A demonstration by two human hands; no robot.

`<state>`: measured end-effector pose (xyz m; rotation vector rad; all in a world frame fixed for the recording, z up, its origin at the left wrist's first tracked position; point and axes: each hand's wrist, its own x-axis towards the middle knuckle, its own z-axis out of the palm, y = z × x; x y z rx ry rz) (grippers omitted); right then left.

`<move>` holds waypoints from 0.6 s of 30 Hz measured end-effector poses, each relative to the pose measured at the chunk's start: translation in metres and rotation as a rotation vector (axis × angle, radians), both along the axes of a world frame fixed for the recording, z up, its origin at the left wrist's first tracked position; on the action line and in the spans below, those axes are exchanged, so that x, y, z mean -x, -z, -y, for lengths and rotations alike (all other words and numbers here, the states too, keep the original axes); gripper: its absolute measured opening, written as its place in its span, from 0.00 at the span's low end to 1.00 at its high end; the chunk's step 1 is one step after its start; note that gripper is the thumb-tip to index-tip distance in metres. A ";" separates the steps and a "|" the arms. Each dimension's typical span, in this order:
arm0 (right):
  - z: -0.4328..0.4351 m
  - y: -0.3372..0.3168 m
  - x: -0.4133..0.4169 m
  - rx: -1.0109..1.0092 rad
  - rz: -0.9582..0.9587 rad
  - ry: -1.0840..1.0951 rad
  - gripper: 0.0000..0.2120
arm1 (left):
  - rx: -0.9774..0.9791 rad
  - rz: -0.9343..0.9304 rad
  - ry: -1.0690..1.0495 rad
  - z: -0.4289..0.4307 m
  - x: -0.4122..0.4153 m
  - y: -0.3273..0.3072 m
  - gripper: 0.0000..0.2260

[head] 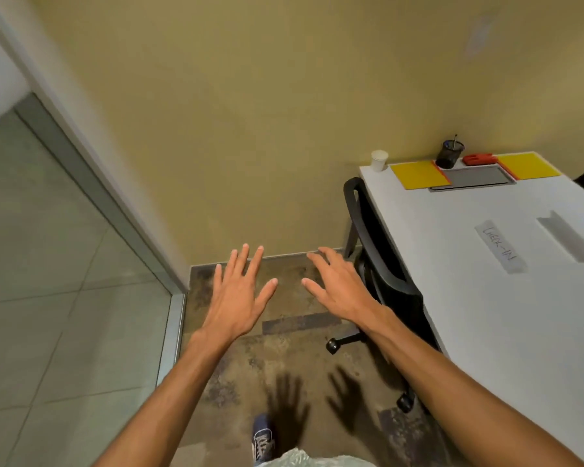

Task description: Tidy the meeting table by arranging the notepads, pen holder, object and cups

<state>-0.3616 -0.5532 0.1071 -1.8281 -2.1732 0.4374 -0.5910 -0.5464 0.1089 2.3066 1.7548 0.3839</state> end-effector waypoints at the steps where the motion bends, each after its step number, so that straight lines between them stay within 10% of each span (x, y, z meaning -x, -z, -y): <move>1: -0.013 -0.003 0.004 -0.013 -0.008 0.022 0.28 | -0.004 0.001 0.031 -0.019 0.004 -0.003 0.32; 18: -0.225 -0.034 -0.071 -0.268 -0.118 0.523 0.23 | -0.066 0.087 0.467 -0.312 -0.098 -0.016 0.30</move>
